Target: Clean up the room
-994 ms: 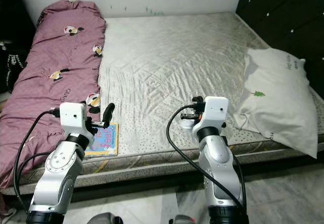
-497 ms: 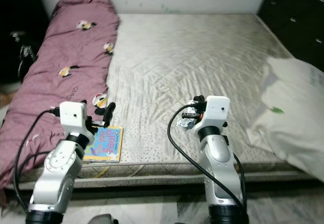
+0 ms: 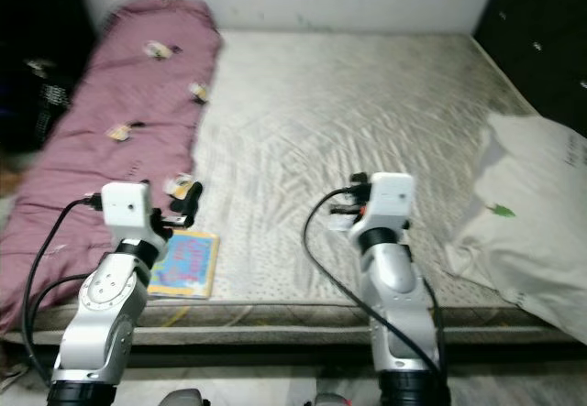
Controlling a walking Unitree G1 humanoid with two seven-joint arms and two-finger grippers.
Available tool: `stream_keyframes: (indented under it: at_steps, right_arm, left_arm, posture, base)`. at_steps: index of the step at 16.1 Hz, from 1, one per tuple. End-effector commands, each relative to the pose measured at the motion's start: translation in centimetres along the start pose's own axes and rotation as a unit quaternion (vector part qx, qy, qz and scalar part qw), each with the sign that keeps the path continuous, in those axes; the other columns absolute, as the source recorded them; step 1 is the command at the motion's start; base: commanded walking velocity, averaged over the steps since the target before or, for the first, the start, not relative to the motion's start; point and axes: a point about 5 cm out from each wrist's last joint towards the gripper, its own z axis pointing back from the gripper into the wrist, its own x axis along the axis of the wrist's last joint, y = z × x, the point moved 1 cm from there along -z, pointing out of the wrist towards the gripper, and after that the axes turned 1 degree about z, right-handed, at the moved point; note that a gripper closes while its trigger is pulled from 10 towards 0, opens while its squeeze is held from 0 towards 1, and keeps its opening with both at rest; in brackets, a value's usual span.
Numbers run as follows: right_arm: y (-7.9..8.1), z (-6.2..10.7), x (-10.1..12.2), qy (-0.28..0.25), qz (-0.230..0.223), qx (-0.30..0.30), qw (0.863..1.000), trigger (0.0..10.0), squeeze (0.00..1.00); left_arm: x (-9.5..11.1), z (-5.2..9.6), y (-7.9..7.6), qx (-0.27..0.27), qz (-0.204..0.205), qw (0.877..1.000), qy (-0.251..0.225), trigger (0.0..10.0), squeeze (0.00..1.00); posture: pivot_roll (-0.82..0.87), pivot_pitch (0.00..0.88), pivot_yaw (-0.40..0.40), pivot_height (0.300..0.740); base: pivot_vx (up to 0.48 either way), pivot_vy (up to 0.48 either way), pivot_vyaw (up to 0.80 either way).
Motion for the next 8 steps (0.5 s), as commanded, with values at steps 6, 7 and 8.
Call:
stream_keyframes:
  at_steps: [6, 7, 8]
  right_arm:
    - [-0.43, -0.09, 0.2, -0.003, 0.005, -0.006, 1.0, 10.0, 0.0]
    - [-0.43, -0.1, 0.21, -0.003, 0.004, -0.006, 1.0, 10.0, 0.0]
    - [-0.43, -0.13, 0.23, -0.003, 0.005, -0.005, 1.0, 10.0, 0.0]
  left_arm:
    - [0.12, -0.17, -0.45, -0.008, 0.005, 1.0, 0.0, 10.0, 0.0]
    - [0.12, -0.19, -0.47, -0.008, 0.004, 1.0, 0.0, 10.0, 0.0]
    - [0.12, -0.26, -0.53, -0.009, 0.004, 1.0, -0.001, 10.0, 0.0]
  posture:
    - [-0.01, 0.0, -0.01, 0.74]
    - [-0.01, 0.0, -0.011, 0.74]
    - [-0.01, 0.0, -0.012, 0.74]
  base:
    - [0.0, 0.465, -0.51]
    - [0.0, 0.48, 0.0]
    - [0.0, 0.48, 0.0]
